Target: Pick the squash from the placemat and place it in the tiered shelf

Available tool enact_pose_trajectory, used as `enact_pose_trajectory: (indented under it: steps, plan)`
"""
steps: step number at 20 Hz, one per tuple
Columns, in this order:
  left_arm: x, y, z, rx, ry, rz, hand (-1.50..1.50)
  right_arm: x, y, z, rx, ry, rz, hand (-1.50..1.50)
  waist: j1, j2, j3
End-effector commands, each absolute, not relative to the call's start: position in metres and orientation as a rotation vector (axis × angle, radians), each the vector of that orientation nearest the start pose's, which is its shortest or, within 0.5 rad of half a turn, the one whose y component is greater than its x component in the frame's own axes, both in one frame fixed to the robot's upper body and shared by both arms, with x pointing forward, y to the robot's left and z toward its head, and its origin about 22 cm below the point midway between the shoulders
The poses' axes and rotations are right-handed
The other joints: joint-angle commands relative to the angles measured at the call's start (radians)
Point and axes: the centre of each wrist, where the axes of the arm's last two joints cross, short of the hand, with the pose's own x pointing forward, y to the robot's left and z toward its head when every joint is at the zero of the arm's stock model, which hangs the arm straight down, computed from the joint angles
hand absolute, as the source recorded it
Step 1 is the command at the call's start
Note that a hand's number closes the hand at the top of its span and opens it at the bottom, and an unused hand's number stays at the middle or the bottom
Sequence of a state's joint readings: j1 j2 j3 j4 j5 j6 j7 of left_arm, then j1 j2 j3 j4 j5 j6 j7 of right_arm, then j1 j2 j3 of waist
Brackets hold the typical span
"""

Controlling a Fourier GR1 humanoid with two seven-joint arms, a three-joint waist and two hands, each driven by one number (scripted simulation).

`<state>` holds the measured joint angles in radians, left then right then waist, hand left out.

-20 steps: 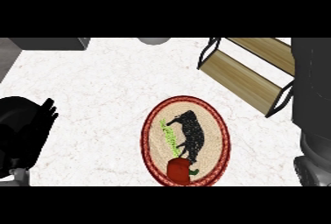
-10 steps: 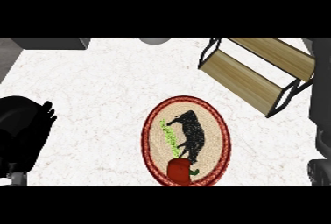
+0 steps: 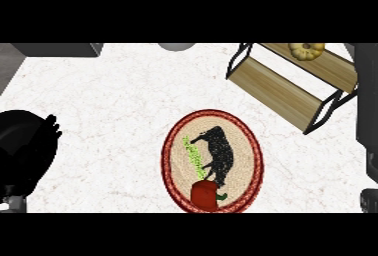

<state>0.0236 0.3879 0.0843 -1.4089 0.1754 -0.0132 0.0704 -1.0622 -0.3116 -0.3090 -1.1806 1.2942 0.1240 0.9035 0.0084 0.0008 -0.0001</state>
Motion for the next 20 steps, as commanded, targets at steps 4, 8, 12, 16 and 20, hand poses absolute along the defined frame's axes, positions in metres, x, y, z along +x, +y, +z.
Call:
enact_pose_trajectory:
  steps: [4, 8, 12, 16, 20]
  plan:
    - [0.232, 0.339, 0.011, 0.245, -1.336, -0.058, 0.00, 0.409, -0.250, 0.294, -1.389, -1.162, 0.006, -1.50, 0.007, -0.001, 0.001]
    - [0.233, 0.340, 0.001, 0.269, -1.329, -0.051, 0.00, 0.390, -0.268, 0.299, -1.269, -1.245, -0.140, -1.50, -0.008, -0.003, 0.001]
    - [0.234, 0.344, 0.004, 0.263, -1.326, -0.047, 0.00, 0.377, -0.269, 0.314, -1.174, -1.304, -0.213, -1.50, -0.007, -0.004, 0.001]
    - [0.239, 0.349, 0.004, 0.270, -1.329, -0.045, 0.00, 0.342, -0.260, 0.338, -1.123, -1.418, -0.298, -1.50, -0.019, -0.007, 0.000]
    - [0.230, 0.356, 0.005, 0.262, -1.310, -0.029, 0.00, 0.296, -0.263, 0.357, -1.122, -1.500, -0.364, -1.50, -0.028, -0.012, 0.000]
